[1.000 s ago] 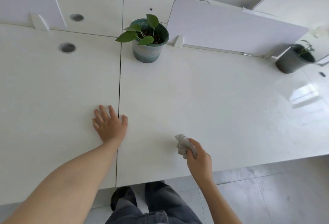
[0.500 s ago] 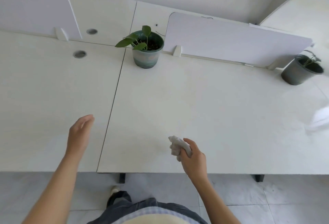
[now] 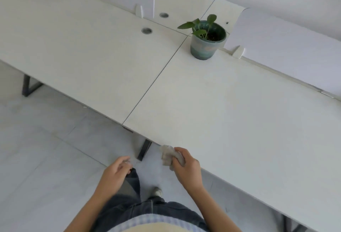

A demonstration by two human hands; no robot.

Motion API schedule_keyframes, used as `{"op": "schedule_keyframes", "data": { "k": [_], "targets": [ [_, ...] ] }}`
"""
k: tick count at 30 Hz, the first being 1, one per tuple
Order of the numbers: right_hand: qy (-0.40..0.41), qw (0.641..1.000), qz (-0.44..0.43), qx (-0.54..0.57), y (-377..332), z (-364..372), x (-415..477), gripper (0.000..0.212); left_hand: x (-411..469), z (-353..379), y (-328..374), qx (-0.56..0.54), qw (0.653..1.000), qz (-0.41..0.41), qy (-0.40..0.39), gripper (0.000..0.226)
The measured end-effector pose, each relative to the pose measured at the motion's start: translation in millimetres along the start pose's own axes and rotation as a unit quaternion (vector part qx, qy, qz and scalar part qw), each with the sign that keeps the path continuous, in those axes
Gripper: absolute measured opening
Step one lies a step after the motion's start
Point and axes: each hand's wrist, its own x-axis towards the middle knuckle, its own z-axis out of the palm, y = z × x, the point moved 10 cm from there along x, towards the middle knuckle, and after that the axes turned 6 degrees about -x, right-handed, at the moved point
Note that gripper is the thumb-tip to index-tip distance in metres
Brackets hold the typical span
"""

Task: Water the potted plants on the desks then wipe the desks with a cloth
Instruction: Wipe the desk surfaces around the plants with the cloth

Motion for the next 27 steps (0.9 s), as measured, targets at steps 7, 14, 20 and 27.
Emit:
{"op": "schedule_keyframes", "data": {
  "k": [7,14,20,27],
  "targets": [
    [-0.071,0.993,-0.077,-0.055,-48.0,44.1,-2.0,0.026,-31.0,-68.9,-39.1,-0.039,0.991,-0.032,0.123,0.018],
    [-0.102,0.983,-0.117,-0.096,-99.1,106.7,-15.9,0.025,-34.8,-125.9,-52.8,-0.043,0.991,-0.020,0.126,0.015],
    [-0.126,0.977,-0.135,-0.107,-169.0,205.3,-35.3,0.029,-51.5,-235.3,-91.2,-0.005,0.989,-0.019,0.146,0.012],
    [-0.181,0.953,-0.188,-0.155,-237.9,320.5,-72.0,0.030,-108.0,-398.8,-179.5,-0.114,0.935,-0.088,0.323,0.023]
  ]
}}
